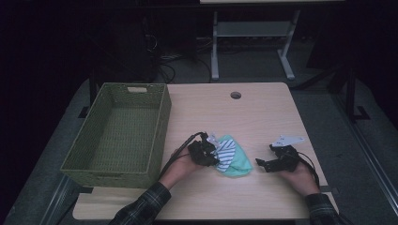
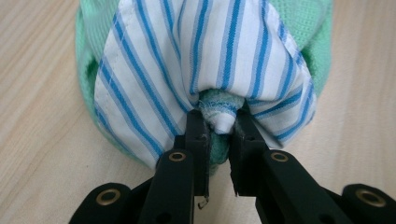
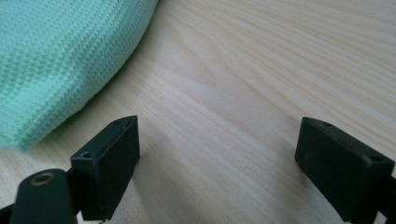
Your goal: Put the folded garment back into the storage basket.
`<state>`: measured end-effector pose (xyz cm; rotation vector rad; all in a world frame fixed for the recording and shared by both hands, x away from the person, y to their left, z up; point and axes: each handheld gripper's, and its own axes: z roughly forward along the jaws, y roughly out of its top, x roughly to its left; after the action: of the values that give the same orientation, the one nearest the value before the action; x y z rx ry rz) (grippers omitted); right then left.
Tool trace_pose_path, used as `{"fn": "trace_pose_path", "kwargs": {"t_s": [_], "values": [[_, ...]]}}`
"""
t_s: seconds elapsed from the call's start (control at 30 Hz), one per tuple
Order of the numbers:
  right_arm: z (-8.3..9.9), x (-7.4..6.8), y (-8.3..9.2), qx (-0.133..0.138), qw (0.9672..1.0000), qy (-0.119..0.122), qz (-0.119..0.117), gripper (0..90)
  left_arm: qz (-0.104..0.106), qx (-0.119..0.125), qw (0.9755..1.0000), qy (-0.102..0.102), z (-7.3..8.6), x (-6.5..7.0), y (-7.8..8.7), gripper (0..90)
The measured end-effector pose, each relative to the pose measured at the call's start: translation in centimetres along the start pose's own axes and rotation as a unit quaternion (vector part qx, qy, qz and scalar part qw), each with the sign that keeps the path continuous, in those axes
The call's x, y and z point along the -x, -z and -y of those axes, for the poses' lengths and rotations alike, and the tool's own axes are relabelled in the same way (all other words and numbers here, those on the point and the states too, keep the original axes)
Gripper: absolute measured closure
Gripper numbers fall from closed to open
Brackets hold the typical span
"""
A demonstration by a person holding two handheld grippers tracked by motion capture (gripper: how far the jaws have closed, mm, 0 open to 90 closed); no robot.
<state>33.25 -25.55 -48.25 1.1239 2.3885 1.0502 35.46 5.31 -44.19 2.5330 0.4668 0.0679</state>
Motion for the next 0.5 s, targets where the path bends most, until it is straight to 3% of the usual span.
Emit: {"fn": "trace_pose_path", "kwargs": {"t_s": [0.5], "values": [[0.0,-0.1,0.0,-0.002,1.0,-0.003,0.0,13.2,0.019,0.035,0.9992,0.006,-0.8,0.8,2.1,79.5]]}}
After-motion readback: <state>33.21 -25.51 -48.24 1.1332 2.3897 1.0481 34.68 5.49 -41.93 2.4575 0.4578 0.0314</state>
